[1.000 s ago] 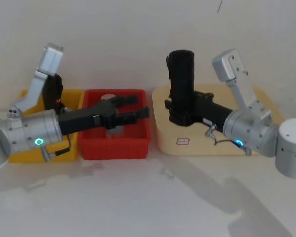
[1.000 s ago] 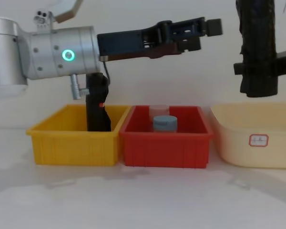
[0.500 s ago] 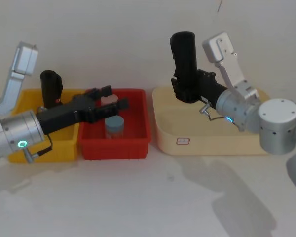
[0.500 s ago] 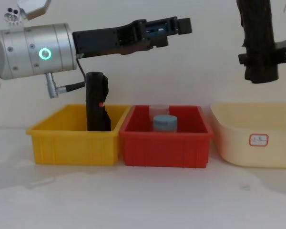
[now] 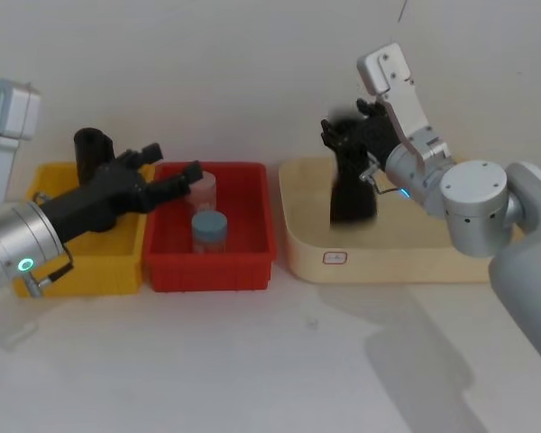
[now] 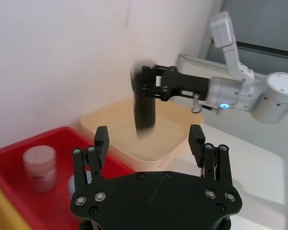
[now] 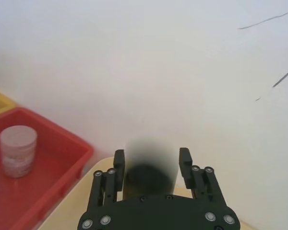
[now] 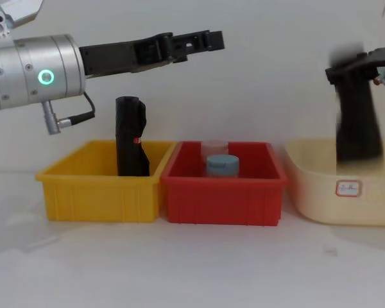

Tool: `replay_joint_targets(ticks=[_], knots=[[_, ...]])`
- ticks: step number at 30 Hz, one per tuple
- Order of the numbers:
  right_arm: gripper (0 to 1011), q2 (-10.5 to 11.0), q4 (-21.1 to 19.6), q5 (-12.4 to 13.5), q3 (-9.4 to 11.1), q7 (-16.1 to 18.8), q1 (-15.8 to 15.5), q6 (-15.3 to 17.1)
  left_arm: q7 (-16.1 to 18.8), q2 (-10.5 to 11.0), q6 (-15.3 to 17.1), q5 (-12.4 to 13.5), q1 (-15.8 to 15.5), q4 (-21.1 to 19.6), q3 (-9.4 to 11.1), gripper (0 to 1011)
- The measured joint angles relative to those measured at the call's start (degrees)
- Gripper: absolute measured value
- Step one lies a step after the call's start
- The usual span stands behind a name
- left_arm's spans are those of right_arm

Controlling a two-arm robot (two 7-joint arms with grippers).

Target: Pick up the garbage bag with the one hand and transfer it to the other hand.

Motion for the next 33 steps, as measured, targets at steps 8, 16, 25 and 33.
replay_joint_targets(ticks=[8, 16, 25, 33], knots=[[876, -1.29, 3.66, -1.72, -0.36, -1.76, 2.05, -1.27, 7.04, 0.09, -2.42, 1.86, 1.99, -1.94, -1.24, 1002], [999, -1.9, 5.41, -2.5, -0.55, -2.59, 3.04, -1.82, 12.78, -0.14, -4.64, 3.84, 3.35, -2.97, -2.28, 1001], [1000, -1.99, 5.59, -2.9, -0.69, -2.55, 3.24, -1.92, 14.93, -0.1, -5.74, 4.68, 4.21, -3.62, -2.85, 1001], [1000, -0.67, 2.82, -2.87, -1.34, 0.63, 2.06, -0.76, 15.09, 0.47, -6.58, 4.44, 5.36, -4.46, -3.35, 1001]])
